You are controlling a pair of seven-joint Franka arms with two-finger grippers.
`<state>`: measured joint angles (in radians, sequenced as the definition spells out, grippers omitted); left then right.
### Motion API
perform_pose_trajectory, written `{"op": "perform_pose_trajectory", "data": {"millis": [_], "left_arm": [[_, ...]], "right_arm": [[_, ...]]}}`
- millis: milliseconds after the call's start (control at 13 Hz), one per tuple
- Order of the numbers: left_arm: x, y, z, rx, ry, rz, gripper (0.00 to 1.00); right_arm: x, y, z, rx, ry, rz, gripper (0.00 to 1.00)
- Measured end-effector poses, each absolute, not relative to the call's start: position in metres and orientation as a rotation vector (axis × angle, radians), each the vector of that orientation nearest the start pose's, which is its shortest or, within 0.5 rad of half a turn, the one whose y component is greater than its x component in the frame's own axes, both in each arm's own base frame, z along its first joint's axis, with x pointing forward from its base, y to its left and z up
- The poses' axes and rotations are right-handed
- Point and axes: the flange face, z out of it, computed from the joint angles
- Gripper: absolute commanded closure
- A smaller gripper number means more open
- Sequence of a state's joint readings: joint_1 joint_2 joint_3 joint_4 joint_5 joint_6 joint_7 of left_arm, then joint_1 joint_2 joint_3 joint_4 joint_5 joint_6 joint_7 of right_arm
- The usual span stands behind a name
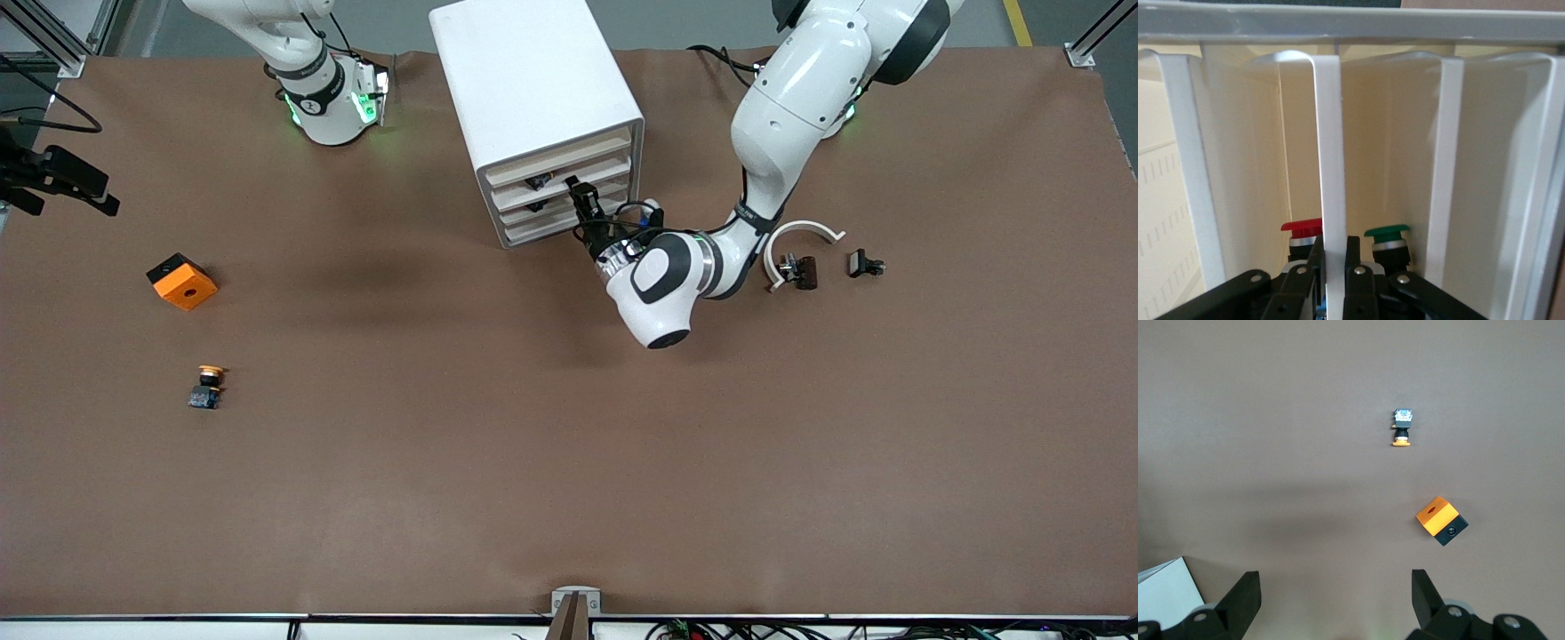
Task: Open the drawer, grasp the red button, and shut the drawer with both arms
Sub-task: 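Pull the drawer open with the left gripper while the right gripper reaches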
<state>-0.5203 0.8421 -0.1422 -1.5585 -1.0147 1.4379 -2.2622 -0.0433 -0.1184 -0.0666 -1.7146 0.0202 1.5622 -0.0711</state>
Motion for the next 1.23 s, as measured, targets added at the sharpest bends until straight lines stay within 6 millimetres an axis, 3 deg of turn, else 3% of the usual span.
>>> {"op": "perform_pose_trajectory", "data": {"millis": [460,767,920,997,1073,1150,1226], "left_arm": [[0.489,-0.419,0.176,-1.028,-1.760,1.488,1.00],[0.513,-0.401,0.182,-1.023,-1.805,1.511,1.00],[0.528,-0.388,0.183,-1.018,-1.843,1.511,0.97],[0.534,-0.381,0.184,-1.014,-1.862,1.508,0.90],[0.539,-0.377,0.186,-1.016,-1.874,1.508,0.73],[0.543,-0.376,0.187,-1.020,-1.883,1.508,0.32],[0.546,-0.376,0.189,-1.025,-1.897,1.509,0.00]], "right_arm": [[0.561,-0.049,0.536,-3.101,-0.086,0.247,0.00],[0.577,-0.071,0.517,-3.103,-0.043,0.272,0.00],[0.579,-0.068,0.518,-3.105,0.089,0.280,0.00],[0.579,-0.054,0.519,-3.106,0.196,0.299,0.00],[0.580,-0.032,0.521,-3.109,0.288,0.316,0.00],[0.580,-0.005,0.523,-3.113,0.374,0.321,0.00],[0.579,0.025,0.525,-3.115,0.473,0.320,0.00]]}}
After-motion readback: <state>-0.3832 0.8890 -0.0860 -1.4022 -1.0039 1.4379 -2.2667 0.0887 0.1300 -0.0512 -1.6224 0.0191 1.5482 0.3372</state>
